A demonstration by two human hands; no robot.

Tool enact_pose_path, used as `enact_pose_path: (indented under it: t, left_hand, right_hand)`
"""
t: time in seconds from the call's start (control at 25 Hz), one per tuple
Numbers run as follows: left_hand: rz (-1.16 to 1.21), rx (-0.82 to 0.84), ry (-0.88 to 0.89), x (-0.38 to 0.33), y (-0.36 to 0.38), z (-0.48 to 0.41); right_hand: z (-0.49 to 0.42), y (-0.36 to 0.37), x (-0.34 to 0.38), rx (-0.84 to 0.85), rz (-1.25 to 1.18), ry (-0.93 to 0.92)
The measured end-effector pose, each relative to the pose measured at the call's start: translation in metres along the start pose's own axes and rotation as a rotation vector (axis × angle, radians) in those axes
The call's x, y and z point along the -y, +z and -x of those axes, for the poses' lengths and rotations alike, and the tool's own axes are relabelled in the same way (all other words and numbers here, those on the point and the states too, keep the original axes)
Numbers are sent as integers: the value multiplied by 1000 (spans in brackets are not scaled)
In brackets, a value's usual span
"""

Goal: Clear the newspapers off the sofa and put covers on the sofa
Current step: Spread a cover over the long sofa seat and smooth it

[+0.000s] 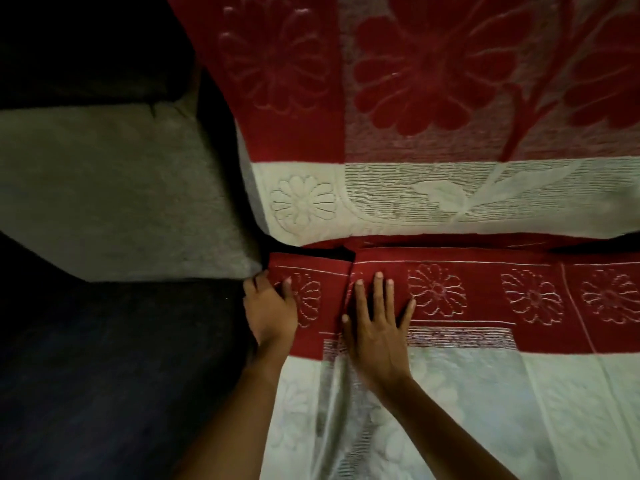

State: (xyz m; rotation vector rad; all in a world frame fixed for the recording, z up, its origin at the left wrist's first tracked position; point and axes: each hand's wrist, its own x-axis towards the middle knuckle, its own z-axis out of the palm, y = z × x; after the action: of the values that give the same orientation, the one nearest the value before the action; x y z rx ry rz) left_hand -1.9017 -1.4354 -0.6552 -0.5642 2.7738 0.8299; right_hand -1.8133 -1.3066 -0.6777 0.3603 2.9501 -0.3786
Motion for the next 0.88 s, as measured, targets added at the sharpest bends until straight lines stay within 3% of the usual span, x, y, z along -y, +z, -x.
enact_pose_path:
  t: [0.16, 0.32, 0.4, 0.56, 0.64, 0.72, 0.8, 0.88]
  left_hand:
    - [182, 35, -87, 3, -15, -4]
    - [152, -244, -60, 8, -49, -20]
    - [149, -279, -107, 16, -61, -34]
    - [66, -230, 11, 25, -59, -25]
    - [-5, -184, 262, 26, -50, -8]
    - [-134, -10, 490, 30, -29, 8]
    - [-237, 116, 523, 37, -7, 15]
    - [-280, 134, 503, 42, 4, 13]
  right_hand:
    - [2, -3, 3, 43, -11, 9]
    - [-2, -6, 7, 94, 4, 40]
    - [-9, -3, 10, 82, 43, 41]
    - [-20, 5, 13, 28, 88, 39]
    - [-16, 6, 15, -18, 73, 27]
    - [-10, 6, 20, -66, 75, -2]
    - [-8, 9, 28, -70, 77, -10]
    - [-13, 11, 32, -67, 61, -2]
